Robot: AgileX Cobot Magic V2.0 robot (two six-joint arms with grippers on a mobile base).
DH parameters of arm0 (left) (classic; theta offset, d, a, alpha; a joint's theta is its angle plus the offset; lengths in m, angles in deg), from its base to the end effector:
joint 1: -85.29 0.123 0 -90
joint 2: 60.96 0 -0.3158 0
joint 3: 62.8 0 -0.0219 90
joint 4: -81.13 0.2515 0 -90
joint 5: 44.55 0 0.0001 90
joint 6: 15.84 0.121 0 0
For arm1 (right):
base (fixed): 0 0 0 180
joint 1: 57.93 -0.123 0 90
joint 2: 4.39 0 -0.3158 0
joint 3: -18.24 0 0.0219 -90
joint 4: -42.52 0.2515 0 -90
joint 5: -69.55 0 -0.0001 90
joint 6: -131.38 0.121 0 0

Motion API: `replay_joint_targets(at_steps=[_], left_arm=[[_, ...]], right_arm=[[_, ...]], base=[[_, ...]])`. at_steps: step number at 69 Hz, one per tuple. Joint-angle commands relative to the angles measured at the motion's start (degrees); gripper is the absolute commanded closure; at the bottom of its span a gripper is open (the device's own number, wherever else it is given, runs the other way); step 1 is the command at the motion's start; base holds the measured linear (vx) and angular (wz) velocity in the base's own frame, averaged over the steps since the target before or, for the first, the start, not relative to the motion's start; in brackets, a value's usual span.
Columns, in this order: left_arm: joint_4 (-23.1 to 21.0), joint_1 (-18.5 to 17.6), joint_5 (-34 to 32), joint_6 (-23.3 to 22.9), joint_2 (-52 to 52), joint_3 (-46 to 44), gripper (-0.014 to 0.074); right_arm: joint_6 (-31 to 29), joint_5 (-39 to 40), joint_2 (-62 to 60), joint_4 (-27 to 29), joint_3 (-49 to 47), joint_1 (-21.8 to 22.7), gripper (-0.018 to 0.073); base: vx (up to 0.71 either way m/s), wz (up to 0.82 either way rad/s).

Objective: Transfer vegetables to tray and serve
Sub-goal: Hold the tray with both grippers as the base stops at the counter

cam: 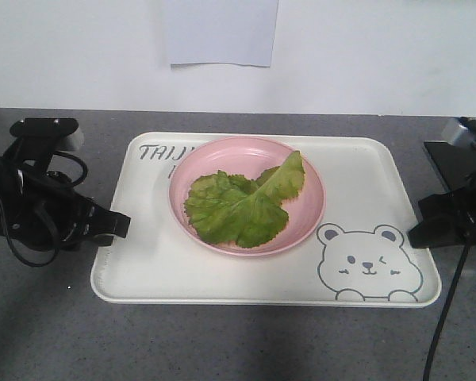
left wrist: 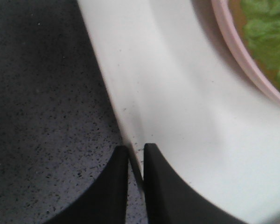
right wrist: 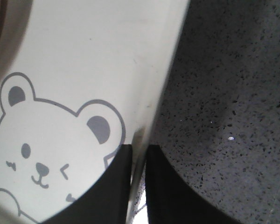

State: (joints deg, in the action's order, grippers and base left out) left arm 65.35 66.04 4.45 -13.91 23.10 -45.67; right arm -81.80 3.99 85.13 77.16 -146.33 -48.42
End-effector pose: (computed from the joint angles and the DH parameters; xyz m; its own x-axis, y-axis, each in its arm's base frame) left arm 0.2552 -0.1155 0.3081 -0.8640 0.1472 -0.4816 0.2967 0.9215 -0.2507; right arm 0.2775 0.0170 0.2946 -0.9196 -0.1029 -0.3792 -0.2661 0.8733 0.4082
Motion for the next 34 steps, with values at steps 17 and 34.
replay_joint_targets(at_steps=[17,34], left_arm=[[-3.99,-1.10,-4.16,1.24,-2.03,-1.81,0.0602],[-3.99,-1.10,-4.16,1.24,-2.03,-1.81,0.0602]], right_arm=[[-2.66,-3.63,-2.19,6.64,-1.49,-0.85,0.0562],[-2.66,-3.63,-2.19,6.64,-1.49,-0.85,0.0562]], base=[[0.05,0.00],[0.04,-0.02]])
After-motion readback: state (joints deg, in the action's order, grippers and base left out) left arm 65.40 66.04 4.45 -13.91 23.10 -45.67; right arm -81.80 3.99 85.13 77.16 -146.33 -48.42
